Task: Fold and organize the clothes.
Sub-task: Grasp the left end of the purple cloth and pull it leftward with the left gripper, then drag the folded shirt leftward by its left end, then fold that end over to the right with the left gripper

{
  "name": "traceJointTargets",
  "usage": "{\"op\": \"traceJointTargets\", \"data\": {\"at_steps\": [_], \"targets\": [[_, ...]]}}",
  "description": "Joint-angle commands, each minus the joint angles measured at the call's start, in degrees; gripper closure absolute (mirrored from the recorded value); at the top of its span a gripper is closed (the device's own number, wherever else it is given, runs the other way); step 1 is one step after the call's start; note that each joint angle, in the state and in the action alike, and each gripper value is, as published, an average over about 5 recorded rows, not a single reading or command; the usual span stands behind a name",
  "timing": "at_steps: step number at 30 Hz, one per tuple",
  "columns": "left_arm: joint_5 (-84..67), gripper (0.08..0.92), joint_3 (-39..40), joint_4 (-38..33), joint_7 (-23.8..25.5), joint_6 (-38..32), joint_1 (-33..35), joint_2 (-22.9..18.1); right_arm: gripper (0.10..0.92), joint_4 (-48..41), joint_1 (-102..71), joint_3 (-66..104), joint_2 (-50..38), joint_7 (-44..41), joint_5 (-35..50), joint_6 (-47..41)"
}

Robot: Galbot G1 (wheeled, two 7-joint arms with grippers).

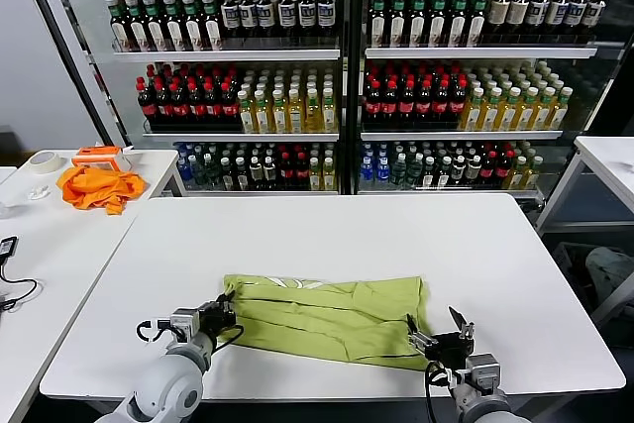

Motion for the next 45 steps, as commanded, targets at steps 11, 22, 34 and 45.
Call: {"op": "traceJointTargets", "data": {"at_steps": [11, 22, 34, 45], "targets": [[23.37, 0.902, -22.35, -6.04, 0.63, 7.78, 10.9, 4.18, 0.203, -0.52, 2.12, -0.59, -0.37, 0.0, -0.13, -0.26], [24.93, 0.902, -32.42, -11.25, 4.75, 7.76, 16.99, 7.21, 0.203, -0.53, 3.51, -1.67, -0.45, -0.04, -0.19, -0.38], [2.42, 0.902, -9.23, -20.74, 2.94, 7.84, 6.44, 0.38, 0.203, 0.85, 0.17, 0.97, -0.36, -0.13, -1.39, -0.19], [0.96, 0.902, -0.95, -16.26, 3.35, 7.9, 0.09, -5.79, 0.203, 1.5, -2.0, 3.21, 0.75, -0.17, -2.58, -0.23]]}}
